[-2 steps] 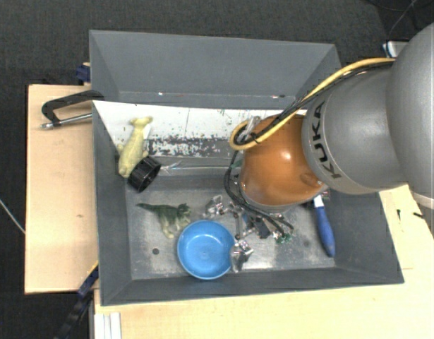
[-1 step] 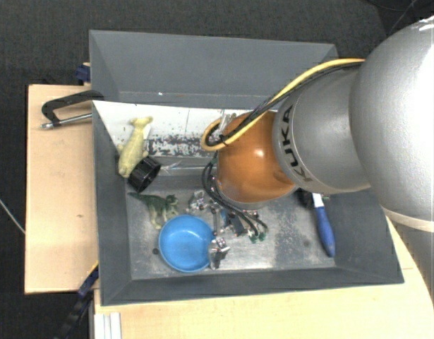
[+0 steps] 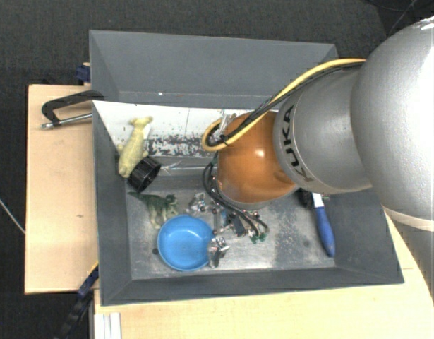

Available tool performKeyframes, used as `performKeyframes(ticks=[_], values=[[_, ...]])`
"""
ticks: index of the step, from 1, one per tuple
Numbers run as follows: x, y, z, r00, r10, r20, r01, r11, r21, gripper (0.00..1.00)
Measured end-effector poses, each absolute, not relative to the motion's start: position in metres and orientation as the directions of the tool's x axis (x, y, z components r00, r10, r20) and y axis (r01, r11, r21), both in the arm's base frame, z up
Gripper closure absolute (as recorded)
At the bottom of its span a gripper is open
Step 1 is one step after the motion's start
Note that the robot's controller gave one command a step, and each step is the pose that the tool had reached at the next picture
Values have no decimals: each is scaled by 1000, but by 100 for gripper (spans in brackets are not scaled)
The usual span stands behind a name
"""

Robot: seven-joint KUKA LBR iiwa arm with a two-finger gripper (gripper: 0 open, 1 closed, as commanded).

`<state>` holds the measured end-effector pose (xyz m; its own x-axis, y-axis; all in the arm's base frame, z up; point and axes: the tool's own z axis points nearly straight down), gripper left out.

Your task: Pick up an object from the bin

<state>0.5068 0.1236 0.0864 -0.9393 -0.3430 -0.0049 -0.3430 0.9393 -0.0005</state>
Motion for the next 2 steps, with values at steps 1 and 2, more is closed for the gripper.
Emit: performKeyframes(ticks=[1, 2], values=[[505, 133, 183, -942, -336, -14, -336, 942, 0, 100], [502, 158, 250, -667, -745, -10, -745, 667, -4, 100]])
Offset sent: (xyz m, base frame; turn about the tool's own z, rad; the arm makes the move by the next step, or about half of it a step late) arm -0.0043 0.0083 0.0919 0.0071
